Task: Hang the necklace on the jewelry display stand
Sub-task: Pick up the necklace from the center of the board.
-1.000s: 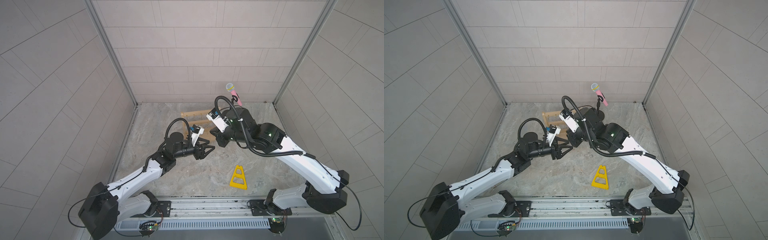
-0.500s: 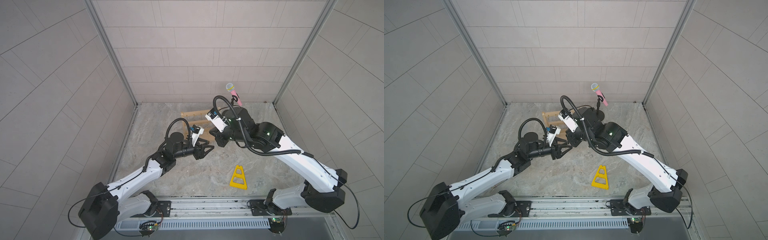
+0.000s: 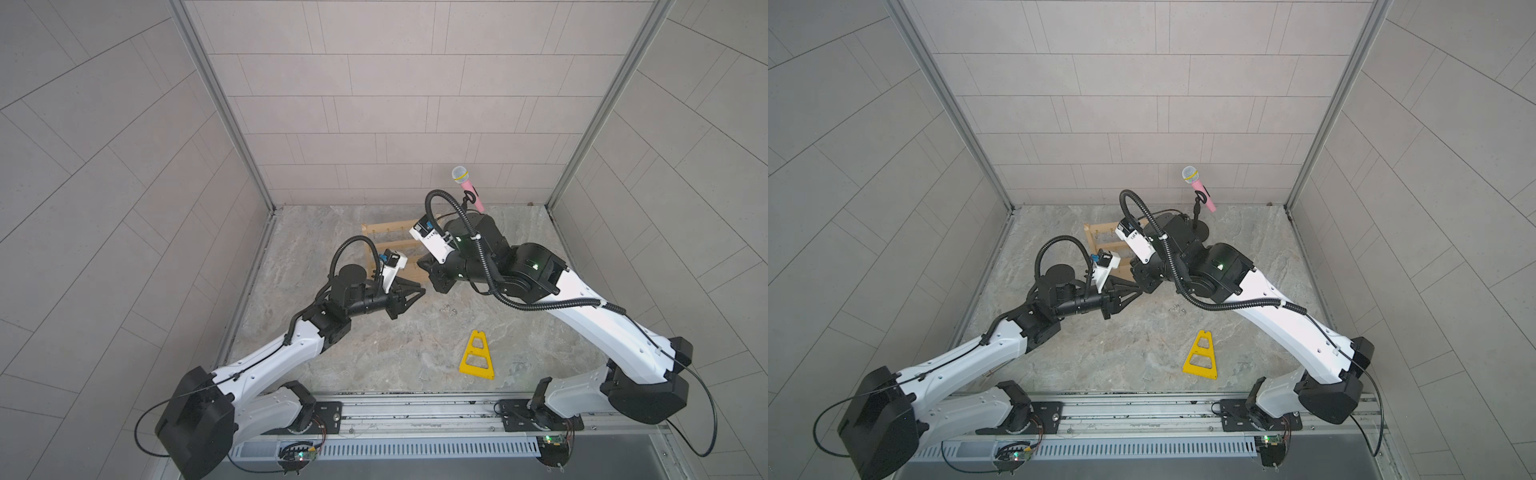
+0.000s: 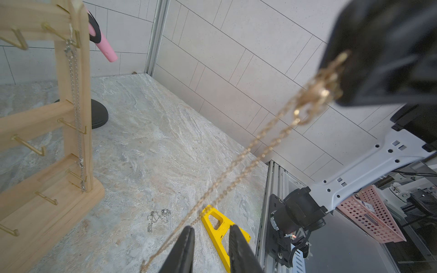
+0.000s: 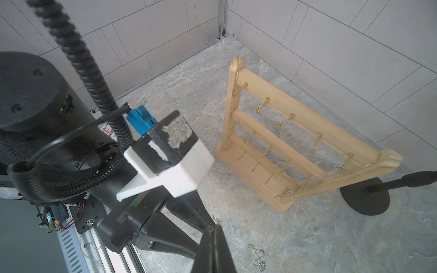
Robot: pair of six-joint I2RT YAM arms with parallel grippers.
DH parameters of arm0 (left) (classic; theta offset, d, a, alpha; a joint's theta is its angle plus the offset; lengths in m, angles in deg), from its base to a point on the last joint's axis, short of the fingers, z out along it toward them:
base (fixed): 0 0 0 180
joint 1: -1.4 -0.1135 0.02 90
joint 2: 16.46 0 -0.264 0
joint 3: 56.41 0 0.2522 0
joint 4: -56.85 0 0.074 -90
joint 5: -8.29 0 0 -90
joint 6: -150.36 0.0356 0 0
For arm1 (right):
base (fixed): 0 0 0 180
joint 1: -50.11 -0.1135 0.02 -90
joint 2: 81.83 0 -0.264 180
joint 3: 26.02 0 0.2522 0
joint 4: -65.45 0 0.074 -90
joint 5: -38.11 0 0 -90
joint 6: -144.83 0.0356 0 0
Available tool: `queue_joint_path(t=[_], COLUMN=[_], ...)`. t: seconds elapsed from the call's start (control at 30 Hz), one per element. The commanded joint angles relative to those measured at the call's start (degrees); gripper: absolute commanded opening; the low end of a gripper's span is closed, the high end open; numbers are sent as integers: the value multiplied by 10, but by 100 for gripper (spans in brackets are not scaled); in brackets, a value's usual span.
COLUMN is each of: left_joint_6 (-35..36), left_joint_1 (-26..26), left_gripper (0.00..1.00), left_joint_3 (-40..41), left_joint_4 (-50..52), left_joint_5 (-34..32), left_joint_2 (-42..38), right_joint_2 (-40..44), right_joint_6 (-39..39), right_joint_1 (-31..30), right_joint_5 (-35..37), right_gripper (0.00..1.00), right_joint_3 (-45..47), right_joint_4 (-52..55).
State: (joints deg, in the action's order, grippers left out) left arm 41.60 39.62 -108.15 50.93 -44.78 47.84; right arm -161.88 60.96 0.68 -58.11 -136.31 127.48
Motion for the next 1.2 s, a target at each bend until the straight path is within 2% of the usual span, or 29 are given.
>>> queue_joint_path(t=[0.0,0.3,0.57,0.87,1.17], left_joint_6=[8,14,12,63,78], left_joint_1=[-4,-7,-7,-10,-17], left_gripper=[32,32,37,43,44], left_joint_3=[-6,-8,-33,-64,-77], left_joint_4=[-11,12,62,127,129], left_joint_5=[-3,-20,41,-4,1], left_joint_2=[-9,-19,-17,-33,-31], right_joint_2=[-3,4,8,21,29], right_joint_6=[-9,-11,-11,-16,-19], right_joint_1=[2,2,5,6,5], right_joint_5=[0,8,14,13,3], right_gripper=[0,0,0,0,0], right_joint_3=[-12,-14,-11,-20,-28], right_joint_4=[11,12,14,33,42])
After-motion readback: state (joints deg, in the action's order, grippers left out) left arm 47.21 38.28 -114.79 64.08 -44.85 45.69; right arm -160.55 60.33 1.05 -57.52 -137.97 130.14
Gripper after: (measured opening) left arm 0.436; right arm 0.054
